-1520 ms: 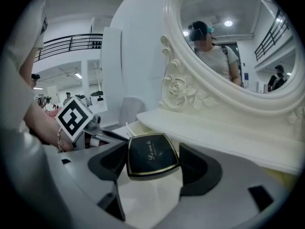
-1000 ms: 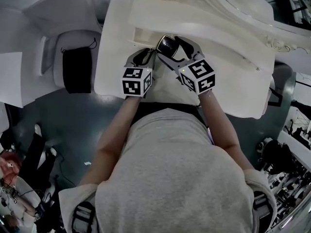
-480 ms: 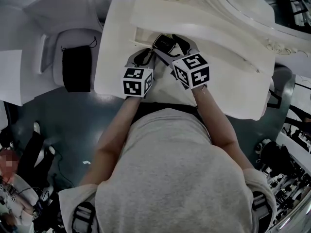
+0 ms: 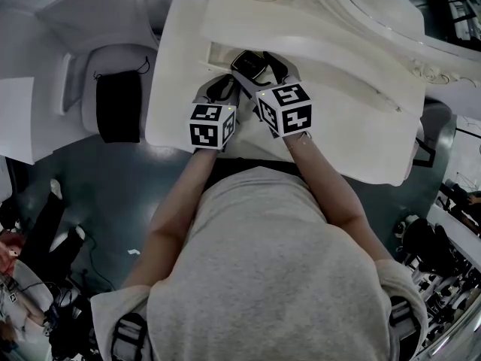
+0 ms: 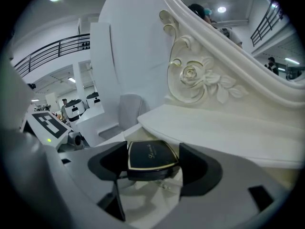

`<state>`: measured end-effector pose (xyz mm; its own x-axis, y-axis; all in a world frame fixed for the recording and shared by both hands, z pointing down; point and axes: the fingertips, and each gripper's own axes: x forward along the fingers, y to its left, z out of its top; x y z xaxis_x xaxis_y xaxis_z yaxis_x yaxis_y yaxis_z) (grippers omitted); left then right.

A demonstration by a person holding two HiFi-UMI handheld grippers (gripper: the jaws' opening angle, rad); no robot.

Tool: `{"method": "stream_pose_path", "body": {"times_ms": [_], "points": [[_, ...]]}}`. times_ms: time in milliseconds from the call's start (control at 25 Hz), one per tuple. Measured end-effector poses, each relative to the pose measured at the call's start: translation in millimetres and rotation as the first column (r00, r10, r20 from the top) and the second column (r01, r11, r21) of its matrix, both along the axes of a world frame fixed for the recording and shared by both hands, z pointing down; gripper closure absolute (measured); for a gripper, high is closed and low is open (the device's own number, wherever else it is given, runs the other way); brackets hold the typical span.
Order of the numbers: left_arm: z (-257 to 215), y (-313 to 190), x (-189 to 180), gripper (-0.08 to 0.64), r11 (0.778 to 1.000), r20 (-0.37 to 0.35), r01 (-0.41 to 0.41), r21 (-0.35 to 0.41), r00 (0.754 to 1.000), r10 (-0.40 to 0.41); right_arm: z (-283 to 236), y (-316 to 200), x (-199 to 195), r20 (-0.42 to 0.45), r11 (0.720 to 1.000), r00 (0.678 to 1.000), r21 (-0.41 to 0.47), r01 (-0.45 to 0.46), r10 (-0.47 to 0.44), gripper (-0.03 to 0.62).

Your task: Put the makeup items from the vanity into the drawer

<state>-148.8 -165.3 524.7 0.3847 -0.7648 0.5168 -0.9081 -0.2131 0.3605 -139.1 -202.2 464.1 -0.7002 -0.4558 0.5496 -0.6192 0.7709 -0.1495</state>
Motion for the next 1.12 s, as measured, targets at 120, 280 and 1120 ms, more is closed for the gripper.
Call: {"method": "stream_pose_path", "body": {"times_ms": [120,280,1120], "points": [[0,0,1,0.462,1.0,-0.001,-0.001,-0.001,1.0,0.001,1,-1,1,-0.009,1.0,1.0,0.003,-0.019,0.019,0.249],[-1,0,0,0.462,1.0,-0.002,-0.001,0.0,1.0,0.001,0,-1,2,-0.023,1.0,1.0,-0.011,-0.008,0.007,0.249],[0,-4,-3,0.462,1.0,-0.007,-0.008,-0.007,1.0,0.008,-3,4,14,-0.001,1.0,1.0,-0.026,-0.003,0.003,0.25]]}}
